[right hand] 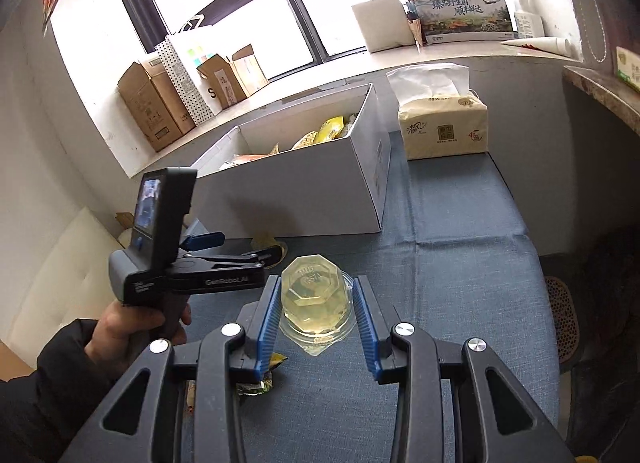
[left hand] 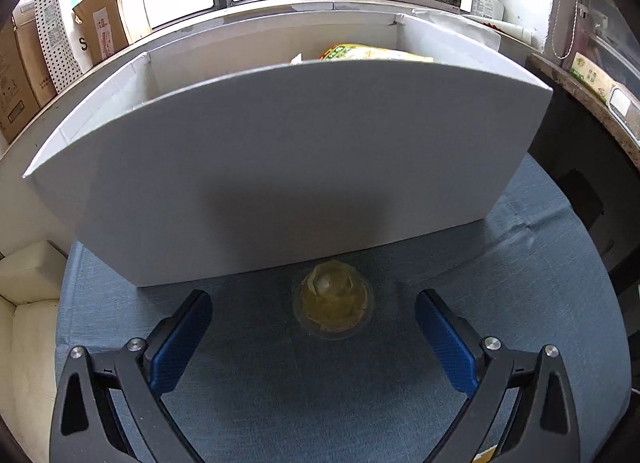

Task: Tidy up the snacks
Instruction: 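Lift the jelly cup with the right tool while the left tool grasps the other jelly cup, then drop both jelly cups into the box and open both tools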

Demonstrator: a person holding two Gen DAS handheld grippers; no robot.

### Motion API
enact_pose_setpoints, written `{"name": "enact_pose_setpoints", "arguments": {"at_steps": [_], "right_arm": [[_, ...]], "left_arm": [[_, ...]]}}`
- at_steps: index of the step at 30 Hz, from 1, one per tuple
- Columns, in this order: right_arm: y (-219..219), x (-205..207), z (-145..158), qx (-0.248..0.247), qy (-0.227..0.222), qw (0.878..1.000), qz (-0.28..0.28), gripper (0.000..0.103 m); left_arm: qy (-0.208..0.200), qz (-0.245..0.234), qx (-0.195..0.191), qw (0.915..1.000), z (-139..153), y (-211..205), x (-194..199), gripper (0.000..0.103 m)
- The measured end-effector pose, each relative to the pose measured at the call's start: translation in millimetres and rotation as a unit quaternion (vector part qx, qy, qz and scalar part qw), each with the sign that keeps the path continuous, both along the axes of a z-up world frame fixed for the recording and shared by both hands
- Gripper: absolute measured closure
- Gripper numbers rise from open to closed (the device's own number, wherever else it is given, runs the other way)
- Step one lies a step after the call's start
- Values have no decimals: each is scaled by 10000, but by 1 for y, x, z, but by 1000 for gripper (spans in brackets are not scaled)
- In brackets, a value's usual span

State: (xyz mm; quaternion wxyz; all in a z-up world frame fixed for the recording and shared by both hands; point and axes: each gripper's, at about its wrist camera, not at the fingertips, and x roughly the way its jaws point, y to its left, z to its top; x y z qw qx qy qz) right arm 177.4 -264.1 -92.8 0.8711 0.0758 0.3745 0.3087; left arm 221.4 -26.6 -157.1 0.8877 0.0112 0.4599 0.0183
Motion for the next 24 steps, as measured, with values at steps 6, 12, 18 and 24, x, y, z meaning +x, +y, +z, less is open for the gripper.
{"name": "enact_pose_setpoints", "arguments": {"at_steps": [6,12,18,24], "right_arm": [[-1,-1,-9,-18,105,9999,5,64],[4,-5,-13,2,156,9998,95,64],[10,-6,-11,56,196,9996,185,64],[30,-5,11,75,-18,9992,400,64]], "left_arm": [[86,-36,-311,9995,-8,7,1,60],[-55,19,-499,9987,0,17,-16,61],[-538,-24,-707,9960,44,29,-67,61],[-1128,51,-833,9901,109,45,-109,61]]}}
